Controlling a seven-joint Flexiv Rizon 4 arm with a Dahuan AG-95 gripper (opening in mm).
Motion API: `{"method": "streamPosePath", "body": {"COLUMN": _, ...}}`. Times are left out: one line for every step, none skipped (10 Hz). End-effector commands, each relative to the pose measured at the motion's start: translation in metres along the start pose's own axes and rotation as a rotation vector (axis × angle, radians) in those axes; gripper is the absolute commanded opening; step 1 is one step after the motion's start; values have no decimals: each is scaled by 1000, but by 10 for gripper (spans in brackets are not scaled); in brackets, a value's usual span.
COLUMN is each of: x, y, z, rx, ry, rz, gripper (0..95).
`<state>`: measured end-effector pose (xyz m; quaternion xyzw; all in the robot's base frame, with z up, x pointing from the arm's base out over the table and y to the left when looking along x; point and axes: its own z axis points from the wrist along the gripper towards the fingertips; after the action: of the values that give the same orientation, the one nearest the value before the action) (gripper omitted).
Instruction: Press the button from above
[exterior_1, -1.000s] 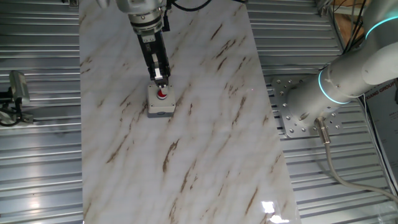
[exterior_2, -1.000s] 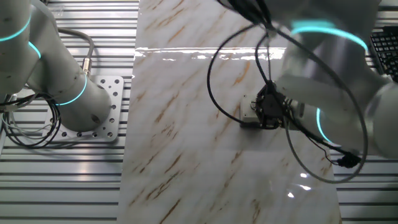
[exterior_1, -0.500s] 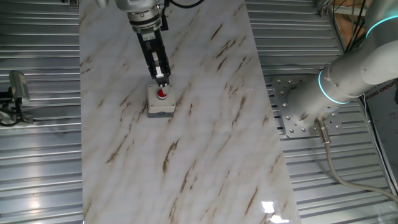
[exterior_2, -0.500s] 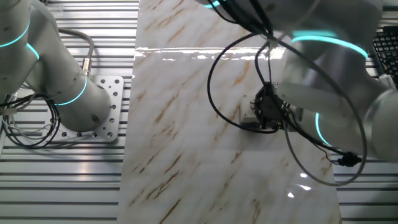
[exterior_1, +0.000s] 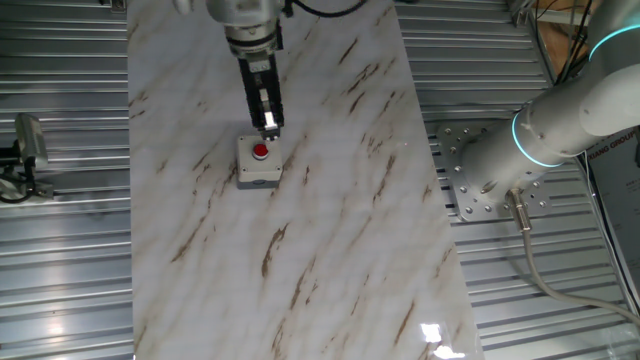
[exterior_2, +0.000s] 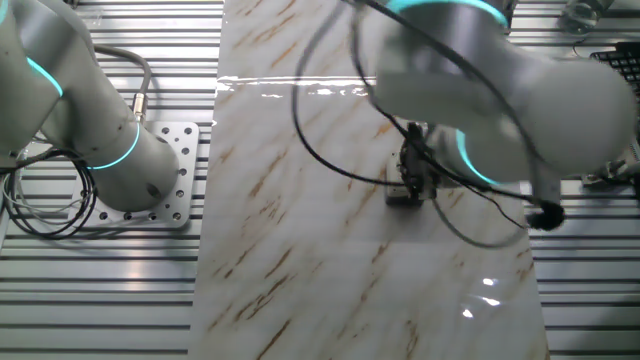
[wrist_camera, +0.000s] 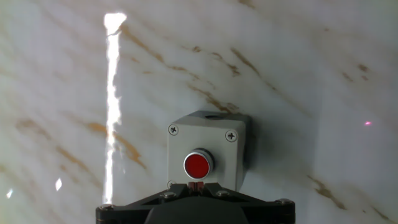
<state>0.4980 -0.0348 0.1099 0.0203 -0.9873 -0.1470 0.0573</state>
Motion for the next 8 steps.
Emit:
{"method": "streamPosePath", "body": {"x": 3, "y": -1, "z": -3, "rx": 122, "ry": -114, "rz": 87, "gripper": 0}}
{"method": "streamPosePath", "body": {"x": 4, "y": 1, "z": -8, "rx": 164, "ry": -103, "rz": 49, "gripper": 0}}
{"method": "streamPosePath", "body": {"x": 5, "y": 1, "z": -10, "rx": 179, "ry": -92, "rz": 29, "gripper": 0}}
{"method": "streamPosePath", "body": {"x": 5, "y": 1, "z": -10, "rx": 183, "ry": -82, "rz": 29, "gripper": 0}}
{"method": "streamPosePath", "body": {"x": 5, "y": 1, "z": -10, "rx": 184, "ry": -78, "rz": 24, "gripper": 0}}
{"method": "streamPosePath", "body": {"x": 5, "y": 1, "z": -10, "rx": 191, "ry": -69, "rz": 15, "gripper": 0}}
{"method": "streamPosePath", "body": {"x": 5, "y": 1, "z": -10, "rx": 199, "ry": -58, "rz": 8, "gripper": 0}}
{"method": "streamPosePath", "body": {"x": 5, "y": 1, "z": -10, "rx": 204, "ry": -46, "rz": 6, "gripper": 0}}
